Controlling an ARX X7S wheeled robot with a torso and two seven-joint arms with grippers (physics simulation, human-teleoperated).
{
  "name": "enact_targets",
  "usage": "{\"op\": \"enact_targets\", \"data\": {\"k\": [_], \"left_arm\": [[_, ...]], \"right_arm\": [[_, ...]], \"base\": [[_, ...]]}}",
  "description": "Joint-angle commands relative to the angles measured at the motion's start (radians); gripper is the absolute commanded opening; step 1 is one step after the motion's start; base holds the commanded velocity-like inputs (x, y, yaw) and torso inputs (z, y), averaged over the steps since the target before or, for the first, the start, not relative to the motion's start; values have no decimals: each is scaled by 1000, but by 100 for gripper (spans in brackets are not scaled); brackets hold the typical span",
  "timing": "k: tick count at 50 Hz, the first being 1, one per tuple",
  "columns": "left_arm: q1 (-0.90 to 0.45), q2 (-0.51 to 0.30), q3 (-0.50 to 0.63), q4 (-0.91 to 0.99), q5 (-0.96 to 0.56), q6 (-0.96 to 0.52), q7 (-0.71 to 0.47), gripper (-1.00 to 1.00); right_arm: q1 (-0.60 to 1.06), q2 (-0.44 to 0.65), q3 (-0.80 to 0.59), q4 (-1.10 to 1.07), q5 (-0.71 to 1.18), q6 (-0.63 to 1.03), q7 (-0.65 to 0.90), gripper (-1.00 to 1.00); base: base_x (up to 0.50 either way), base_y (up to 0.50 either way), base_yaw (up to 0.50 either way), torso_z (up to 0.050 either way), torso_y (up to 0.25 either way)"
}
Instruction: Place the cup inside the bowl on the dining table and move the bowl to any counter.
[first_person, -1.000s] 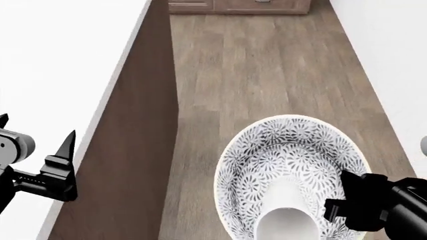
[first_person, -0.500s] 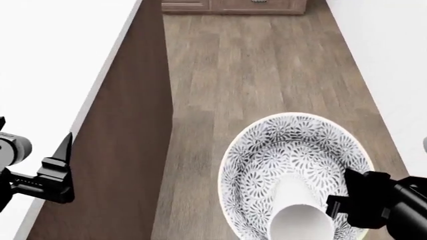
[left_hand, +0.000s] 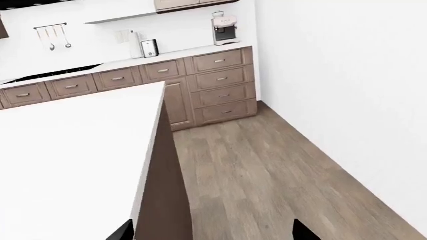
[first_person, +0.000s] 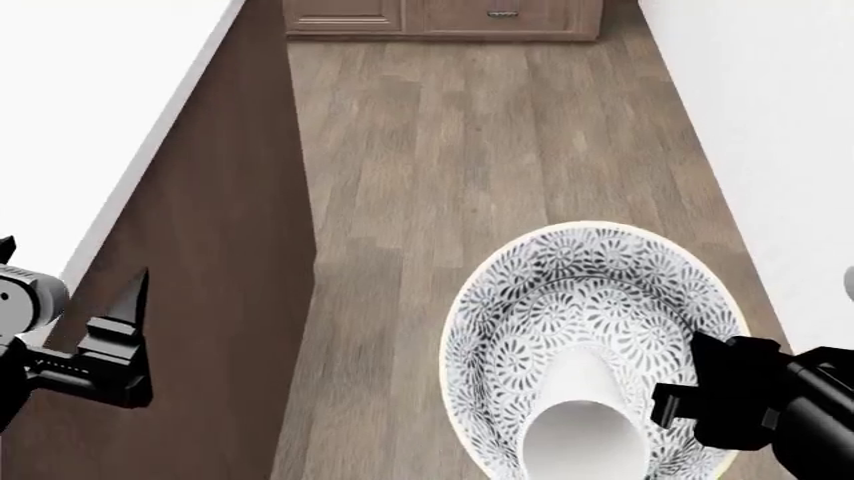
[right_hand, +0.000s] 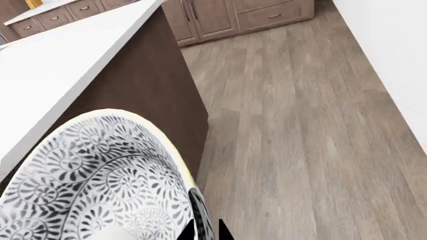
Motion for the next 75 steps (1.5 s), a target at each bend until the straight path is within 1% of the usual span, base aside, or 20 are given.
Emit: {"op": "enact_targets", "data": {"k": [1, 13, 25, 28, 37, 40, 52, 58, 65, 72, 75], "left_arm": [[2, 0, 1, -1, -1, 2, -3, 100], [12, -11, -10, -4, -8, 10, 3, 100], [18, -16, -12, -6, -10, 15, 7, 100], [6, -1, 3, -10, -2, 10, -1, 100], [19, -17, -10, -5, -12, 16, 5, 100], [5, 3, 8, -12, -1, 10, -6, 100], [-7, 13, 18, -21, -3, 4, -10, 100], [4, 1, 14, -24, -4, 14, 5, 100], [18, -21, -7, -15, -21, 18, 13, 100], [12, -10, 5, -20, -12, 18, 6, 100], [16, -18, -2, -18, -17, 19, 8, 100]], "right_arm": [[13, -3, -6, 2, -8, -5, -12, -100], [18, -6, -19, 2, -17, -5, -24, -100], [23, -11, -28, 11, -30, -11, -26, -100], [26, -12, -29, 14, -32, -13, -26, -100], [25, -12, -31, 15, -32, -16, -27, -100], [24, -13, -34, 15, -34, -16, -29, -100], [21, -12, -34, 14, -31, -19, -29, -100], [49, -21, -54, 36, -46, -17, -38, -100], [45, -23, -57, 38, -51, -21, -44, -100], [42, -21, -56, 36, -51, -24, -45, -100], [40, -22, -57, 37, -53, -26, -46, -100]], "base": [[468, -262, 0, 0, 0], [469, -258, 0, 0, 2], [500, -2, 0, 0, 1], [500, 0, 0, 0, 3], [500, 0, 0, 1, 1], [500, -1, 0, 0, 3], [500, -1, 0, 0, 1], [500, -1, 0, 0, 2], [500, 0, 0, 0, 1], [500, -1, 0, 0, 1], [500, -1, 0, 0, 3]]}}
